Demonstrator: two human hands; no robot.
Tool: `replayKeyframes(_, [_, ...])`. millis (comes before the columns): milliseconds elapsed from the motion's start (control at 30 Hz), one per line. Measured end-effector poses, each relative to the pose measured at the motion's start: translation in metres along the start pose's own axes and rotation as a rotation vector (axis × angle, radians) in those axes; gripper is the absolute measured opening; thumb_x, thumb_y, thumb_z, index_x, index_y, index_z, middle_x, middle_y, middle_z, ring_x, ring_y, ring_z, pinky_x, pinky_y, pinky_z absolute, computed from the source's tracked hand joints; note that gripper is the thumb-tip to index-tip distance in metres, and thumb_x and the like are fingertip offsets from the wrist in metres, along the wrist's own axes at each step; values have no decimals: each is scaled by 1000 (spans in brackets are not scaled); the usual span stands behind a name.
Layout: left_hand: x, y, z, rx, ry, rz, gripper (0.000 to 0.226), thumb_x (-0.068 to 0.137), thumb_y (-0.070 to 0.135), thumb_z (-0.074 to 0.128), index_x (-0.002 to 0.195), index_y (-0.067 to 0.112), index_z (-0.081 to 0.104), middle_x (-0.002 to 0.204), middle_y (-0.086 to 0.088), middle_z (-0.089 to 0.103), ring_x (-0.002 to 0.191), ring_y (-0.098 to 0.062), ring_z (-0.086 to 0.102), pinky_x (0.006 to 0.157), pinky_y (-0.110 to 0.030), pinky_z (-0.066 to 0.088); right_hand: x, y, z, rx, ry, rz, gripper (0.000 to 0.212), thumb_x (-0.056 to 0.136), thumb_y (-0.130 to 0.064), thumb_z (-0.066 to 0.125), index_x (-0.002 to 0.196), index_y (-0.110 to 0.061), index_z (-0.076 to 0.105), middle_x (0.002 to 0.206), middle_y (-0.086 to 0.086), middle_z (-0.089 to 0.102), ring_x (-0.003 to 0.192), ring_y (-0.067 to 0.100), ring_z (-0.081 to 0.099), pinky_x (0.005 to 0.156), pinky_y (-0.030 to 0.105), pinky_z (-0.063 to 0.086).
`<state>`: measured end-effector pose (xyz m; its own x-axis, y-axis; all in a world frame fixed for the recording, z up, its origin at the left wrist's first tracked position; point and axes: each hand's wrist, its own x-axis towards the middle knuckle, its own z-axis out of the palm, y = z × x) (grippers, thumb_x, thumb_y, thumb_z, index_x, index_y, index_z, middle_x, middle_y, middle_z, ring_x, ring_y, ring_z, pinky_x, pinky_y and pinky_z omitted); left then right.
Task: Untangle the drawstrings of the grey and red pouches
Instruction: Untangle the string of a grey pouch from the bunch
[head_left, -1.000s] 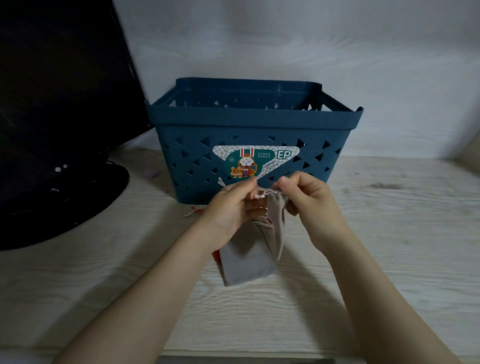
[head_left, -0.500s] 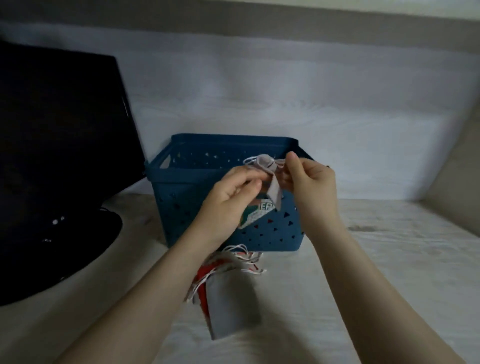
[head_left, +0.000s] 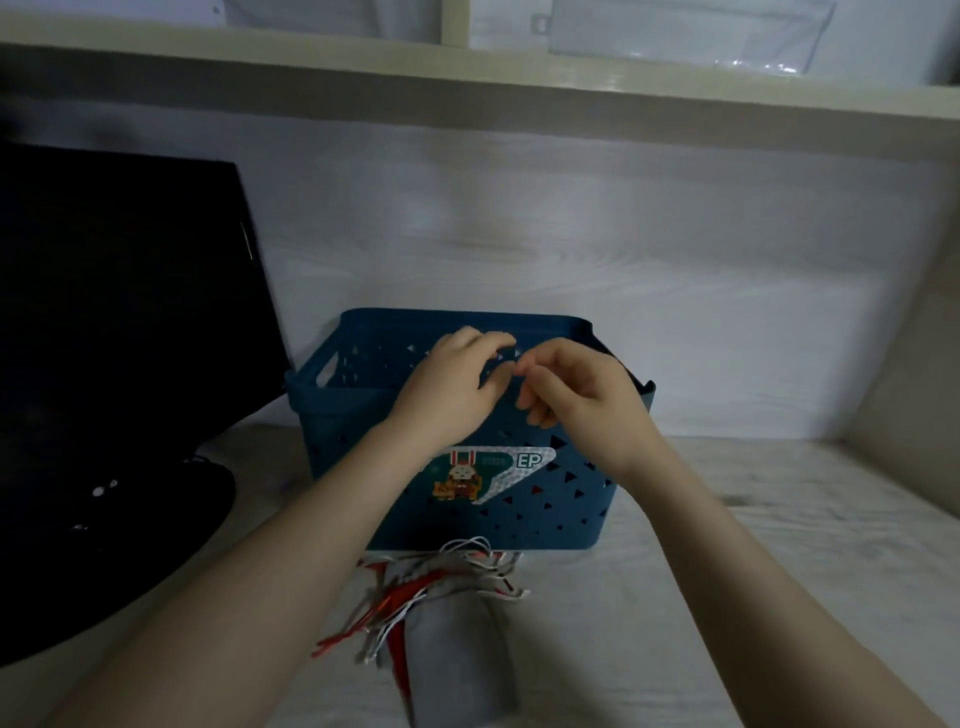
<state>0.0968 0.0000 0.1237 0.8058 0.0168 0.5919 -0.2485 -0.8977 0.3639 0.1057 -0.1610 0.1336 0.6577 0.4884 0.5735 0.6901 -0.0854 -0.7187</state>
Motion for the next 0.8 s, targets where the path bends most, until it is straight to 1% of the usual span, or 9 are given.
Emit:
replayKeyframes(133, [-25, 0, -3, 32, 247, 295, 28, 89, 21, 43, 99, 8, 66, 94, -5, 59, 94, -14, 47, 78, -27, 41, -12, 9, 6, -108, -97, 36, 21, 94, -8, 48, 83, -20, 61, 66, -3, 63, 59, 9, 60, 62, 23, 52])
replayKeyframes(233, [-50, -1, -5, -89, 82, 280, 27, 90, 14, 42, 110, 11, 60, 93, 3, 55, 82, -11, 50, 68, -24, 43, -25, 21, 15, -215, -222, 130, 20, 92, -6, 49, 83, -18, 62, 67, -4, 64, 60, 12, 61, 63, 26, 53])
replayKeyframes(300, [-67, -3, -3, -135, -66, 216, 27, 91, 10, 46, 115, 15, 57, 93, 8, 53, 77, -15, 55, 66, -28, 46, -38, 33, 25, -326, -367, 182, 17, 90, -5, 51, 90, -13, 66, 78, -3, 66, 68, 14, 61, 68, 22, 48])
replayKeyframes(367, [-82, -6, 1, -121, -179, 150, 24, 91, 9, 48, 111, 17, 59, 88, 9, 57, 74, -13, 58, 68, -32, 48, -56, 48, 39, -500, -498, 150, 22, 90, -6, 52, 106, -10, 67, 98, 3, 68, 87, 19, 62, 76, 21, 42])
replayKeyframes(433, [-94, -10, 6, -124, -248, 115, 21, 89, 7, 49, 100, 15, 65, 80, 11, 59, 69, -1, 55, 67, -30, 46, -73, 59, 52, -568, -569, 113, 30, 91, -8, 51, 119, -14, 61, 112, 7, 66, 100, 25, 60, 81, 27, 40])
replayKeyframes(533, [-119, -13, 13, -131, -326, 44, 24, 79, 15, 46, 86, 19, 69, 73, 8, 66, 63, -9, 61, 64, -32, 49, -100, 68, 71, -559, -550, 97, 38, 91, -7, 50, 126, -19, 57, 124, 9, 58, 108, 27, 54, 87, 27, 36])
replayKeyframes(667, [-142, -21, 21, -142, -343, -79, 21, 82, 16, 48, 87, 25, 67, 79, 5, 69, 70, -21, 64, 69, -44, 53, -115, 82, 87, -583, -478, 131, 40, 90, -11, 50, 130, -17, 54, 123, 14, 53, 109, 31, 50, 90, 30, 34])
replayKeyframes(733, [-151, -25, 24, -125, -327, -98, 22, 85, 10, 50, 92, 20, 68, 89, 3, 68, 77, -16, 63, 73, -40, 52, -119, 86, 93, -600, -468, 157, 38, 90, -14, 53, 128, -16, 55, 120, 16, 53, 107, 32, 50, 90, 32, 35])
replayKeyframes(800, [-157, -30, 27, -103, -318, -94, 24, 88, 7, 51, 100, 17, 69, 92, 5, 64, 76, -6, 58, 71, -27, 47, -119, 86, 97, -611, -393, 197, 33, 89, -18, 54, 122, -15, 58, 116, 16, 54, 105, 33, 51, 89, 35, 39])
